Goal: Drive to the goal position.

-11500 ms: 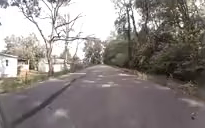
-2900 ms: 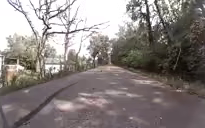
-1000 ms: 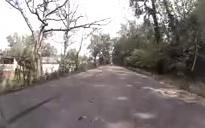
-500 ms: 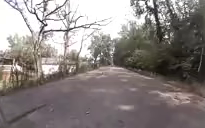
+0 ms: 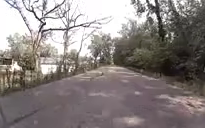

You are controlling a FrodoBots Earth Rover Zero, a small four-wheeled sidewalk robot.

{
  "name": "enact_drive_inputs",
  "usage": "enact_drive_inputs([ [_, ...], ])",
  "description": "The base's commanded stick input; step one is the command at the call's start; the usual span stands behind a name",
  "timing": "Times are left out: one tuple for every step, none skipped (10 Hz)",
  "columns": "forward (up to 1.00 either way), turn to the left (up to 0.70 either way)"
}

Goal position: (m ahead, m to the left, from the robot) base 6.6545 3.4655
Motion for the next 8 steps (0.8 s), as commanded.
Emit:
enact_drive_inputs([
  [0.70,-0.06],
  [0.70,0.00],
  [0.70,0.00],
  [0.70,0.00],
  [0.70,0.00],
  [0.70,0.00],
  [0.70,0.00],
  [0.70,0.00],
])
